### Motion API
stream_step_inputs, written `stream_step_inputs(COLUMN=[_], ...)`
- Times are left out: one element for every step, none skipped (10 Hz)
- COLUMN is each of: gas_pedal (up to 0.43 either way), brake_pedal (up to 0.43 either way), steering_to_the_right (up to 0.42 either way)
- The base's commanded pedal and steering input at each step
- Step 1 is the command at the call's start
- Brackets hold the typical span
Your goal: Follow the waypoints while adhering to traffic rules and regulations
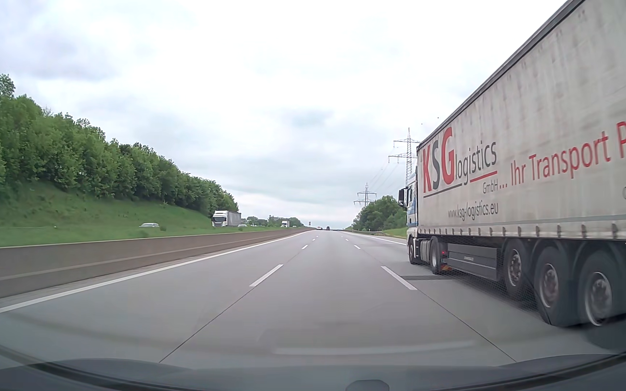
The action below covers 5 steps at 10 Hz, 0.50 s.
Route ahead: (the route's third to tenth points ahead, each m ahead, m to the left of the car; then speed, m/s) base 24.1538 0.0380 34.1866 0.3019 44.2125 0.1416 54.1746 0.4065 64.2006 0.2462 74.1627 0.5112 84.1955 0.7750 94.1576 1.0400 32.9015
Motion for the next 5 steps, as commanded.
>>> stream_step_inputs(gas_pedal=[0.441, 0.441, 0.441, 0.441, 0.441], brake_pedal=[0.0, 0.0, 0.0, 0.0, 0.0], steering_to_the_right=[-0.003, -0.003, -0.003, -0.003, -0.003])
